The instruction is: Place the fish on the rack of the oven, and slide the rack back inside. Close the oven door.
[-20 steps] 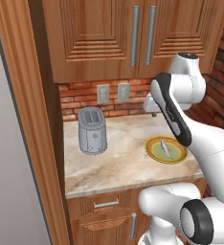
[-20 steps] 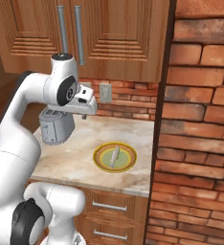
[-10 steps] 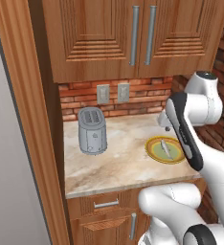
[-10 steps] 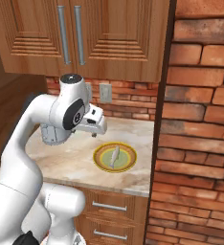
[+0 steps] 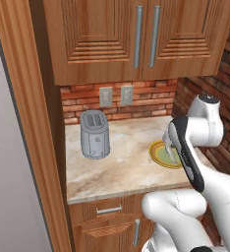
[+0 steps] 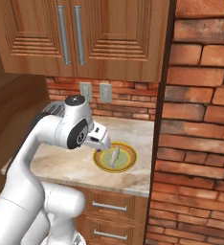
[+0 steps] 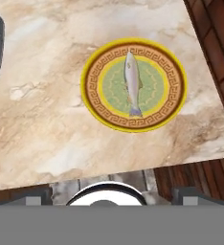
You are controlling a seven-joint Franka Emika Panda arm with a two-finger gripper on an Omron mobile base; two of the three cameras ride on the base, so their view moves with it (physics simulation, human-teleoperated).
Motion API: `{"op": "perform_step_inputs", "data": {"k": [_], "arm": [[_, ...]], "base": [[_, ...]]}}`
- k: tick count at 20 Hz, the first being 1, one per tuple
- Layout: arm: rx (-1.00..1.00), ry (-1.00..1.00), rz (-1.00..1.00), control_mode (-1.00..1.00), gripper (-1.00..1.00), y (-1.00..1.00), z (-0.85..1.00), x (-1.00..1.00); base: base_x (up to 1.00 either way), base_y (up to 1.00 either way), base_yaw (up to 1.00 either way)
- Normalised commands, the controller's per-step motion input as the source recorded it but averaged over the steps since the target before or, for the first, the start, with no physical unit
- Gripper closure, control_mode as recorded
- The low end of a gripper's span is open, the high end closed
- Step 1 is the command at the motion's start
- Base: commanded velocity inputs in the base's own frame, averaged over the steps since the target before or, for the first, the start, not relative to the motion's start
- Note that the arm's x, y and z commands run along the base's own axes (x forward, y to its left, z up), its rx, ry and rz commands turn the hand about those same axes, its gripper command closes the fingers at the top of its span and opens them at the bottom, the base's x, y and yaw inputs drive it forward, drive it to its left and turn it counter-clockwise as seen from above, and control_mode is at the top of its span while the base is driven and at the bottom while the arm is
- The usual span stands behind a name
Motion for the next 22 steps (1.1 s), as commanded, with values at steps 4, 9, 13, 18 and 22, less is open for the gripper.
{"op": "perform_step_inputs", "data": {"k": [4,9,13,18,22], "arm": [[0.00,0.00,-0.06,-1.00,-1.00,-0.28,-0.55,0.06],[0.00,-0.01,-0.03,-1.00,-1.00,-0.21,-0.42,0.17],[0.00,0.00,-0.02,-1.00,-1.00,-0.11,-0.35,0.31],[0.00,0.00,-0.02,-1.00,-1.00,-0.07,-0.23,0.40],[0.00,0.00,0.00,-1.00,-1.00,-0.19,-0.12,0.44]], "base": [[0.00,0.00,0.00],[0.00,0.00,0.00],[0.00,0.00,0.00],[0.00,0.00,0.00],[0.00,0.00,0.00]]}}
